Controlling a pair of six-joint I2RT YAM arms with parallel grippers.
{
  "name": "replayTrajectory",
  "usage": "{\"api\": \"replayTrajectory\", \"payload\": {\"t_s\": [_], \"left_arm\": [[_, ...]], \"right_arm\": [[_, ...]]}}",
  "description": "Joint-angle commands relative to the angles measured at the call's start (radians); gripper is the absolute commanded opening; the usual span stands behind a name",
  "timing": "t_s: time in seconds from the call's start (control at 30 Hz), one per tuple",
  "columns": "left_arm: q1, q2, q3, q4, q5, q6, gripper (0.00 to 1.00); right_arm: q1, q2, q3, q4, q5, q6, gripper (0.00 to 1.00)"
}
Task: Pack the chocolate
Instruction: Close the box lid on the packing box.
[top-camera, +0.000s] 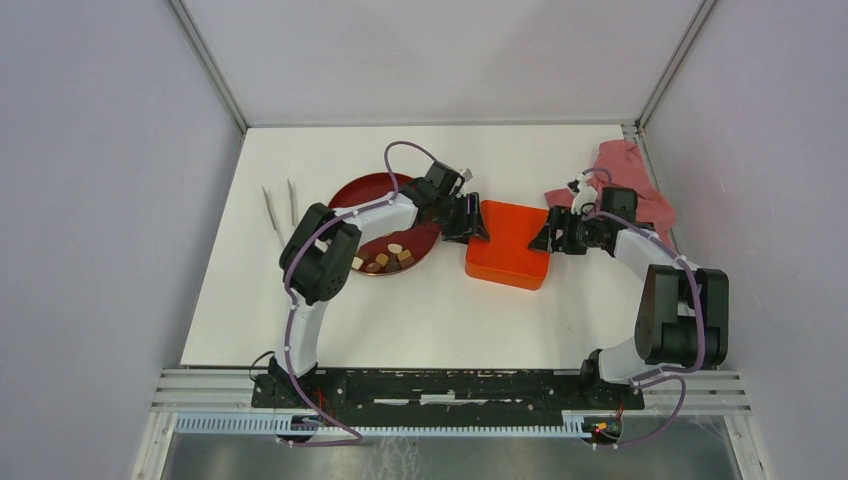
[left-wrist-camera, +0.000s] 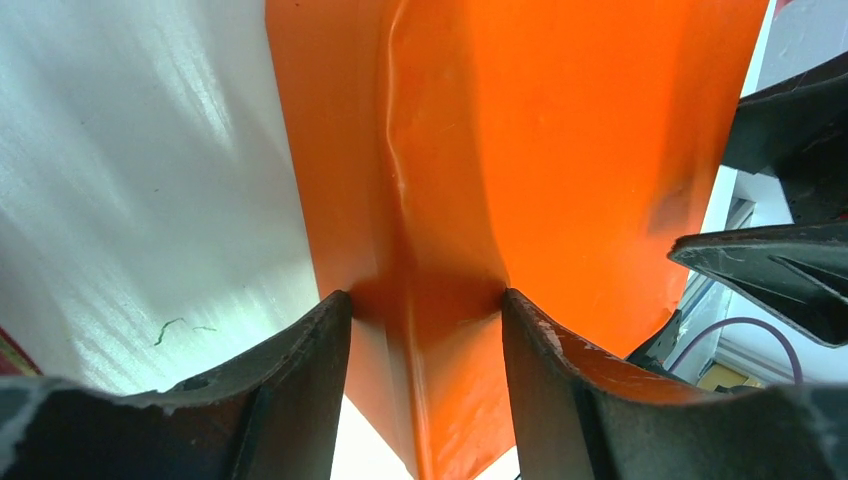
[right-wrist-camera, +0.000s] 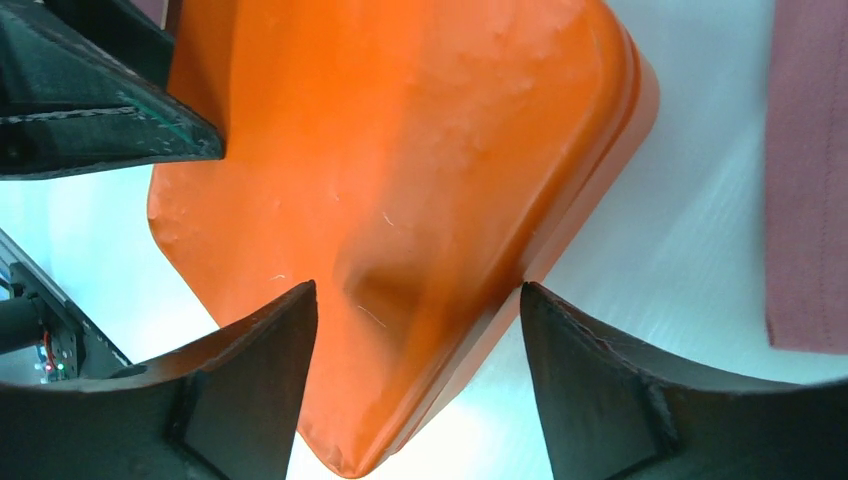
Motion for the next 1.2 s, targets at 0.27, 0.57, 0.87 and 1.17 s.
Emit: {"api": "replayTrajectory", "payload": {"t_s": [0.27,0.57,0.87,1.17], "left_arm": [[-0.017,0.091,0.011,-0.069,-0.022,0.024,0.60],[-0.017,0.098,0.031,-0.086,-0.014,0.032,0.60],[-0.018,0.118,0.069,-0.117,-0.005,0.036,0.61],[-0.017,0.129,0.081,-0.134,0.012,0.042,0.61]], "right_arm": [[-0.066,-0.043,0.224,-0.164,-0.063,-0.334,0.96],[-0.023,-0.007,0.487,-0.363,-0.010,-0.747,0.98],[0.089,0.054,0.492,-0.496,0.166,-0.830,0.32],[0.137,0.197,0.297,-0.396,0.434,-0.808,0.18]]}}
